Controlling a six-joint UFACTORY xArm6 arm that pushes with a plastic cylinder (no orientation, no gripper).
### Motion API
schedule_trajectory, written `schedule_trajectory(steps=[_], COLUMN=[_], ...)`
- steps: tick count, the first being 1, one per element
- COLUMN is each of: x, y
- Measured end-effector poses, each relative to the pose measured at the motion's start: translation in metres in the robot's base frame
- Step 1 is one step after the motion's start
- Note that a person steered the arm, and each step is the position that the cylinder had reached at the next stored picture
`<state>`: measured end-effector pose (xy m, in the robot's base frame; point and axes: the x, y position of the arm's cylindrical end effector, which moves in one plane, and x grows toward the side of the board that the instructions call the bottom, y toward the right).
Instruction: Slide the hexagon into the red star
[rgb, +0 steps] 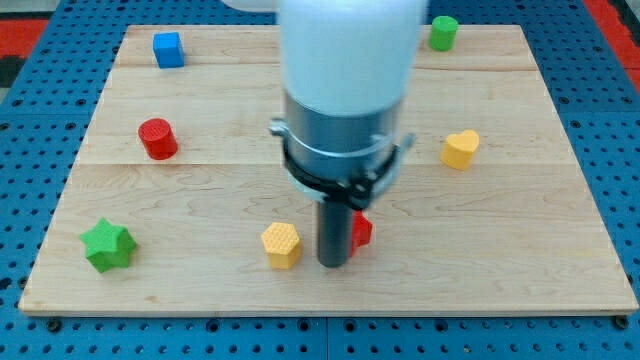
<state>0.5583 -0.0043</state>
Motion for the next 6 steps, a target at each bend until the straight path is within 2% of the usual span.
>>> schedule_trajectory(steps=[2,3,4,5,6], x=[0.041,0.042,0.008,-0.011,-0.010], y=[-0.030,-0.080,-0.082,-0.059,-0.022])
